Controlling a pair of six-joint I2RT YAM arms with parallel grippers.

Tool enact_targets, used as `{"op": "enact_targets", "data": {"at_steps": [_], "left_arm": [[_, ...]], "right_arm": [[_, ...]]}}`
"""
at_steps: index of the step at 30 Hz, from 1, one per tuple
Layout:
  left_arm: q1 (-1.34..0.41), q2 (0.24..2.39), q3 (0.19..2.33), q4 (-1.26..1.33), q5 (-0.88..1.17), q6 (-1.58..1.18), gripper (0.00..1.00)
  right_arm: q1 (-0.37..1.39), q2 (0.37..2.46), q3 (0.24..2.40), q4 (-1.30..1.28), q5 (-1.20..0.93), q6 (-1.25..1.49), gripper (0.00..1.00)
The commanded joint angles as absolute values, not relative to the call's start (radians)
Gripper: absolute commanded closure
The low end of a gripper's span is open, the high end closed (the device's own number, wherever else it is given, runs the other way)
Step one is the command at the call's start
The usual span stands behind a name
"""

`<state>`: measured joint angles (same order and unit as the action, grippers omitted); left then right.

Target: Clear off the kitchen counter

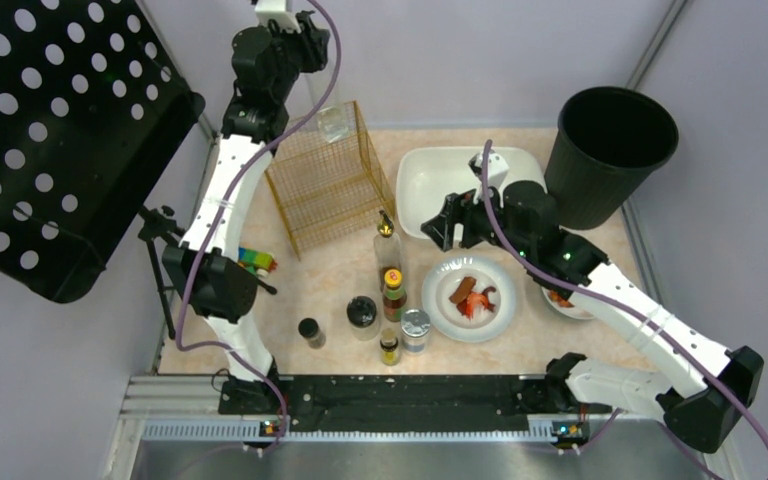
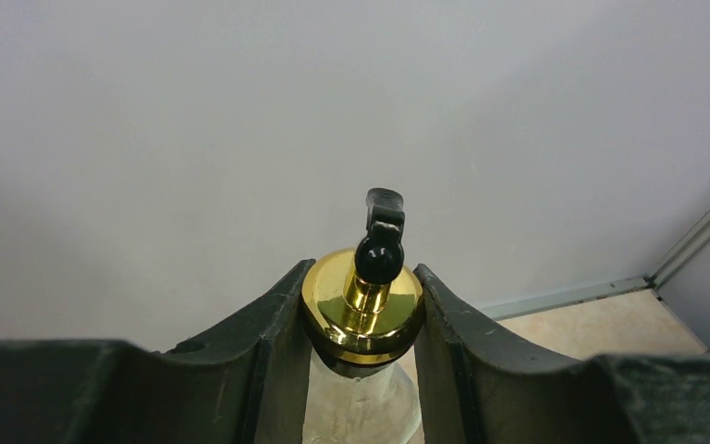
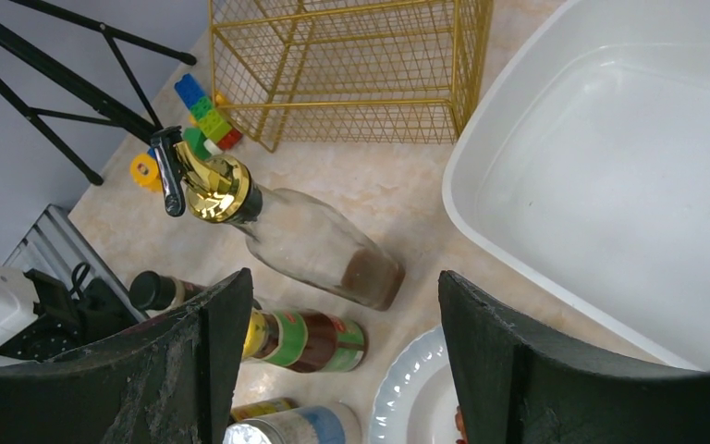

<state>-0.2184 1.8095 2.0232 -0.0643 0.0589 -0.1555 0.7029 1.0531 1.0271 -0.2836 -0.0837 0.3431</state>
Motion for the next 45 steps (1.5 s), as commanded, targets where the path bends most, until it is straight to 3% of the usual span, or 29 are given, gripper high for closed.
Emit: {"op": "enact_targets", "data": {"at_steps": [1, 28, 45], "left_arm": [[-0.213, 1.808, 2.15, 0.094, 0.088, -0.153, 1.0], [-0.216, 1.893, 2.114, 0.177, 0.114, -0.115, 1.0], [-0.23, 1.848, 1.883, 0.288, 0.109, -0.142, 1.0]], "right_arm": [[0.704, 1.048, 1.032, -0.252, -0.089, 0.343, 0.27], [0.704, 1.032, 1.005, -0.253, -0.098, 0.337, 0.27], [0.705, 1.033, 0.988, -0.245, -0.101, 0.335, 0.27]]}}
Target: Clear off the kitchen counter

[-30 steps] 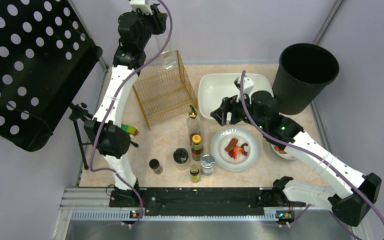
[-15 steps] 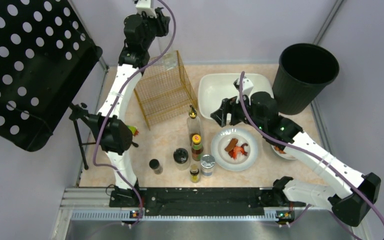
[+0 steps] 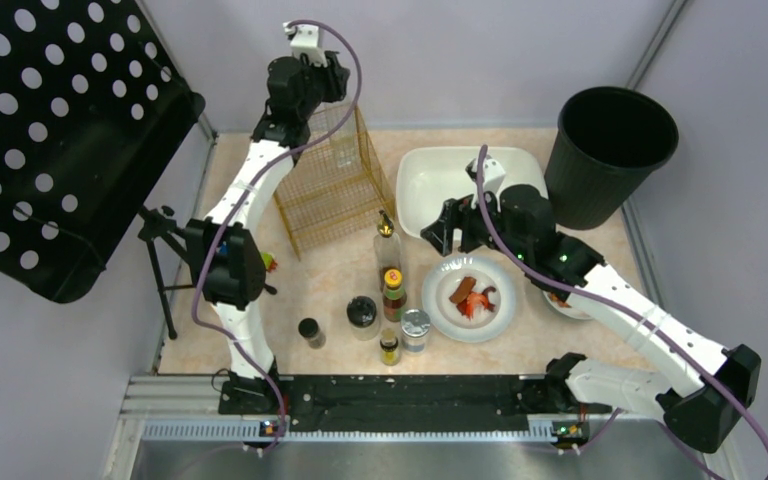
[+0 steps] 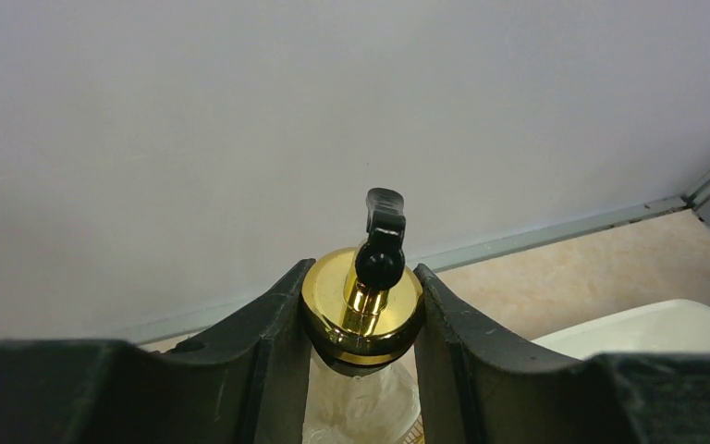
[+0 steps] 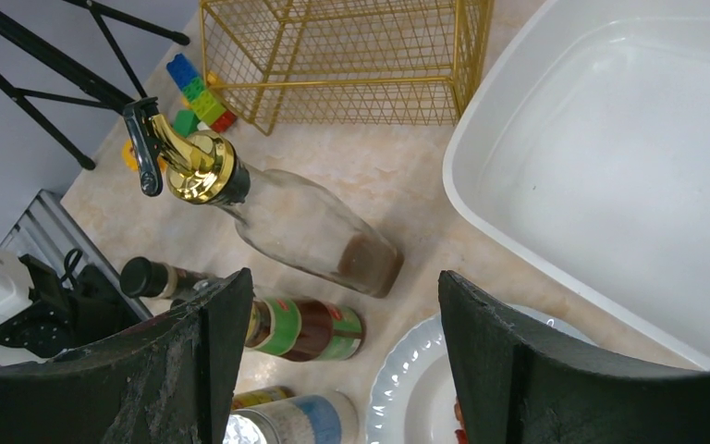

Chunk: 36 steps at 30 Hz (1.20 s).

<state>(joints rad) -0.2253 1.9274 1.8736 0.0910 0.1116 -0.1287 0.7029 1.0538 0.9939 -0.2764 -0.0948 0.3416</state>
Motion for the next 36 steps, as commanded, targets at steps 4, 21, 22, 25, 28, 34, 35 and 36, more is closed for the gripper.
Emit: {"op": "enact_targets", "data": {"at_steps": [4, 21, 22, 25, 28, 34, 35, 36], "left_arm": [[-0.233, 1.846, 1.854, 0.296, 0.105, -0.149, 1.0], [-0.233, 1.787, 1.671, 0.352, 0.101, -0.175, 0.7], [-0.233, 1.785, 1.659, 0.355, 0.099, -0.175, 0.69], [-0.233, 1.773, 1.625, 0.367, 0.096, -0.178, 0.67], [-0.233, 1.77, 1.606, 0.374, 0.096, -0.182, 0.67], [-0.233, 1.775, 1.589, 0.378, 0.101, -0.196, 0.64], [-0.233, 1.775, 1.587, 0.378, 0.101, -0.197, 0.64], [-0.233, 1.776, 1.586, 0.375, 0.101, -0.198, 0.62]], "right_arm": [[0.705, 1.031, 0.986, -0.245, -0.098, 0.336, 0.27], [0.705, 1.03, 0.992, -0.245, -0.103, 0.334, 0.27], [0.704, 1.029, 0.992, -0.245, -0.103, 0.333, 0.27], [0.705, 1.022, 0.989, -0.247, -0.102, 0.336, 0.27], [0.704, 1.017, 0.987, -0.248, -0.1, 0.335, 0.27], [0.704, 1.011, 0.986, -0.251, -0.1, 0.335, 0.27], [0.705, 1.01, 0.988, -0.251, -0.1, 0.336, 0.27], [0.706, 1.009, 0.988, -0.251, -0.101, 0.336, 0.27]]}}
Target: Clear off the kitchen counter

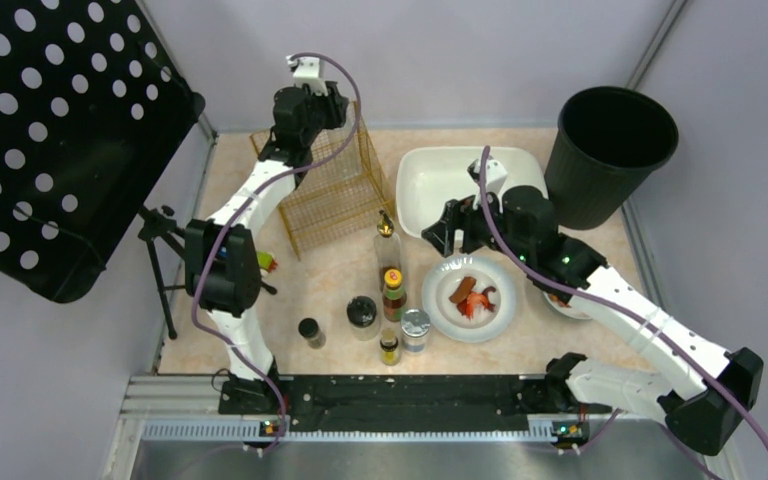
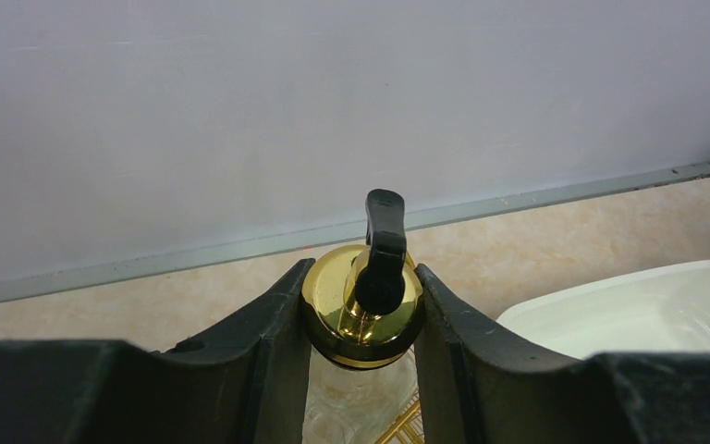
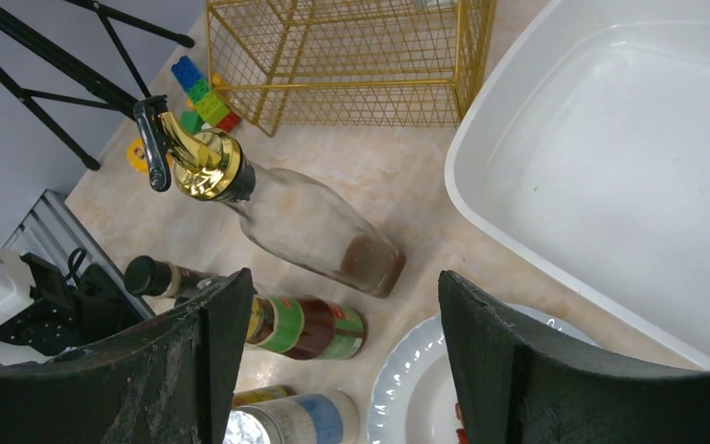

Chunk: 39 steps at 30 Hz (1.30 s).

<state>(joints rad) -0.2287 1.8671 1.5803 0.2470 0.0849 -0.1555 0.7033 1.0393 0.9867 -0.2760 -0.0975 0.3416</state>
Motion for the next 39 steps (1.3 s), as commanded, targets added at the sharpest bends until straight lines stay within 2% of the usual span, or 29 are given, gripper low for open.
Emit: {"op": "enact_targets", "data": {"at_steps": [1, 3, 4, 6, 8, 9, 25, 33, 39], "left_arm": [[-0.233, 1.778, 1.588, 0.374, 0.104, -0.198, 0.6], [-0.233, 1.778, 1.589, 0.371, 0.109, -0.199, 0.56], [-0.233, 1.776, 1.591, 0.371, 0.116, -0.198, 0.5], [-0.233, 1.774, 1.596, 0.368, 0.131, -0.198, 0.31], [-0.233, 1.773, 1.605, 0.359, 0.138, -0.195, 0.05], [-0.233, 1.77, 1.609, 0.352, 0.139, -0.194, 0.02], [-0.235, 1.645, 1.649, 0.185, 0.114, -0.161, 0.01], [-0.292, 1.424, 1.571, 0.013, 0.104, -0.12, 0.01], [-0.3, 1.232, 1.413, -0.122, 0.259, -0.165, 0.01]], "right_arm": [[0.706, 1.008, 0.988, -0.251, -0.101, 0.336, 0.27], [0.706, 1.006, 0.986, -0.251, -0.101, 0.335, 0.27], [0.706, 1.006, 0.986, -0.251, -0.1, 0.335, 0.27], [0.706, 1.007, 0.985, -0.251, -0.101, 0.335, 0.27], [0.706, 1.006, 0.984, -0.25, -0.103, 0.335, 0.27], [0.706, 1.007, 0.984, -0.249, -0.102, 0.335, 0.27], [0.706, 1.005, 1.004, -0.252, -0.106, 0.335, 0.27], [0.706, 0.99, 1.048, -0.299, -0.077, 0.346, 0.27], [0.706, 0.951, 1.098, -0.376, -0.077, 0.342, 0.27]]}}
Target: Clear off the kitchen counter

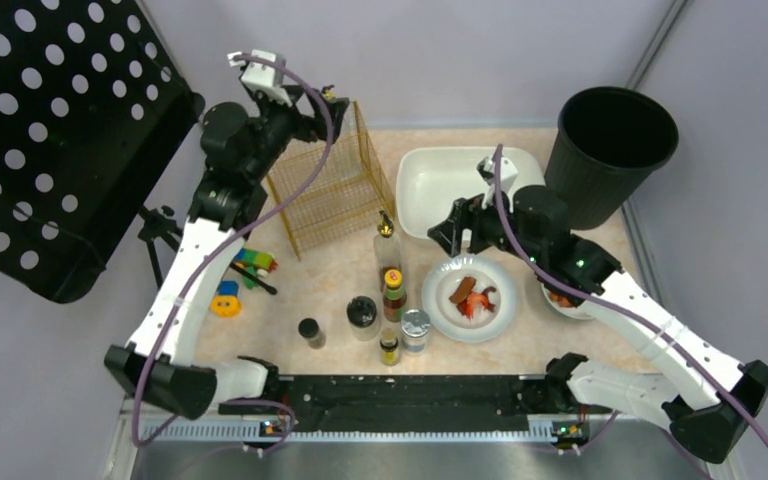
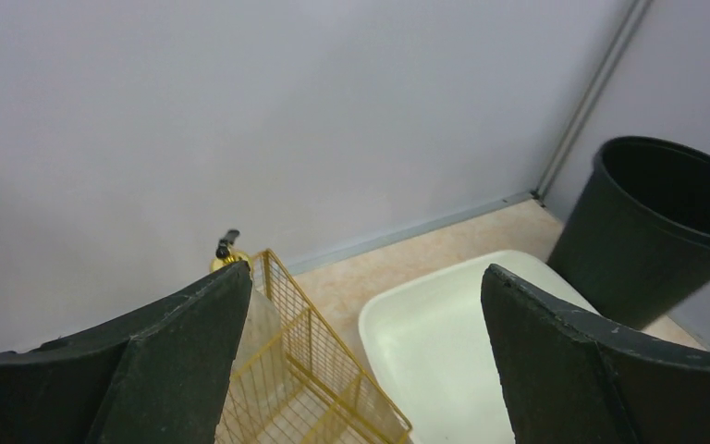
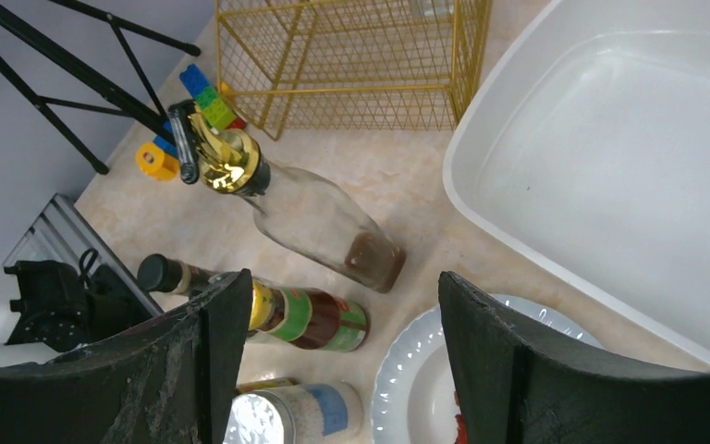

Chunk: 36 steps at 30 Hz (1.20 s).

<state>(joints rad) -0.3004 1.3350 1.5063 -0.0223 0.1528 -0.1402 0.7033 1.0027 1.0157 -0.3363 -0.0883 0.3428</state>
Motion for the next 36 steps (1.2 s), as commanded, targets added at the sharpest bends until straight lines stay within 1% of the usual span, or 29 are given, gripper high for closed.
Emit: {"op": "enact_targets", "data": {"at_steps": [1, 8, 14, 17, 23, 30, 36], "left_arm": [[-0.3, 1.201, 1.39, -0.142, 0.285, -0.181, 0.01], [-0.317, 0.98, 1.138, -0.145, 0.488, -0.325, 0.01], [-0.426, 0.79, 0.901, -0.114, 0.43, -0.309, 0.01], [-0.482, 0.774, 0.825, -0.119, 0.4, -0.321, 0.01], [-0.603, 0.753, 0.691, -0.032, 0.254, -0.303, 0.01], [-0.644, 0.761, 0.516, 0.221, 0.13, -0.262, 0.01], [-0.647, 0.822, 0.485, 0.368, 0.125, -0.236, 0.01]], "right_arm": [[0.706, 0.944, 1.108, -0.396, -0.073, 0.339, 0.27], [0.706, 0.895, 1.16, -0.534, -0.048, 0.335, 0.27], [0.706, 0.851, 1.151, -0.579, -0.063, 0.36, 0.27], [0.705, 0.835, 1.142, -0.587, -0.068, 0.37, 0.27], [0.705, 0.823, 1.127, -0.586, -0.069, 0.376, 0.27], [0.706, 0.821, 1.099, -0.547, -0.1, 0.377, 0.27], [0.706, 0.826, 1.066, -0.524, -0.106, 0.38, 0.27]]}}
